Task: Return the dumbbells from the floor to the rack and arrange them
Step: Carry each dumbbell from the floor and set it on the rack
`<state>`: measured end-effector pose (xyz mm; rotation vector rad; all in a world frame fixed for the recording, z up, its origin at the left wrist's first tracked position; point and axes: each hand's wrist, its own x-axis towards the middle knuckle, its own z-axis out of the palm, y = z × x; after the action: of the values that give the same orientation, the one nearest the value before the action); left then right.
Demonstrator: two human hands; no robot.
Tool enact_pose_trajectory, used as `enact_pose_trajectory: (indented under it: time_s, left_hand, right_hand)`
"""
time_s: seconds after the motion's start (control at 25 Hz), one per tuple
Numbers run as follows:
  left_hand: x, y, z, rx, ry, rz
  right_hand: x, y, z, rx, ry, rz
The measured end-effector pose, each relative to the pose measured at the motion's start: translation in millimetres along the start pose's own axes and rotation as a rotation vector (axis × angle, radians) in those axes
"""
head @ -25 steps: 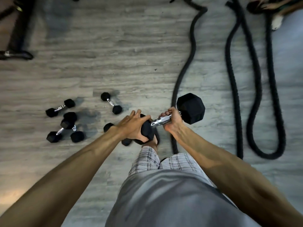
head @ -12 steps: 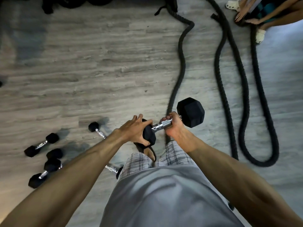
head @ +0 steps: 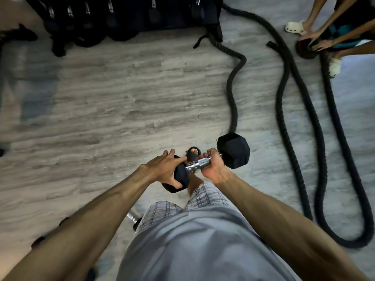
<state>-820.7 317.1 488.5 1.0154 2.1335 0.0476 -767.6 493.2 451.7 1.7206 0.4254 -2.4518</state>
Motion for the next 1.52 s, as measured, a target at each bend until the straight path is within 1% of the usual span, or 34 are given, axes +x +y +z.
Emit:
enact_pose_trajectory:
  time_s: [0.12,0.32,0.44,0.68,0.8,1.0,1.08,1.28,1.4,1.52]
  left_hand:
    - [45.4,-28.8,-62.4,-0.022,-0.020,-0.009]
    - [123.9,-75.8,-167.9,0.002,-0.020,-0.001]
    - [167.1,-103.9,-214.5,0.007,-0.021,0.004]
    - [269.4,-176.5,-309.2,-0.031,-0.026,0.032]
    - [320.0,-210.3,-363.2,-0.022,-0.036,0.060]
    - [394.0,-262.8,-473.9,0.022,-0.034,0.107]
    - [418.3,-279.2,-507.2,0.041,-0.043,0.117]
    - [492.3,-318.4,-585.8,0.043,-0.078,0.100]
    - [537.7,-337.0,-627.8,0.043,-0.098,0.086]
    - [592.7,-353.0,-679.5,0.038,-0.091,0.061]
  right_hand:
    - [29.0,-45.6,61.0,0.012,0.031,0.021]
    - [73.1,-122.8,163.9,-0.005,0.068,-0.018]
    - [103.5,-160.4,215.2,-0.012,0.128,-0.050]
    - [169.3,-239.1,329.8,-0.026,0.172,-0.087]
    - [196.6,-278.9,390.2,0.030,0.229,-0.130]
    - [233.2,-351.6,495.7,0.061,0.238,-0.169]
    - [247.1,-377.0,529.4,0.070,0.236,-0.185]
    - [301.0,-439.7,606.3,0.026,0.285,-0.164]
    - [333.7,-479.0,647.8,0.028,0.272,-0.147]
    - [357.6,-537.4,697.4,0.047,0.261,-0.116]
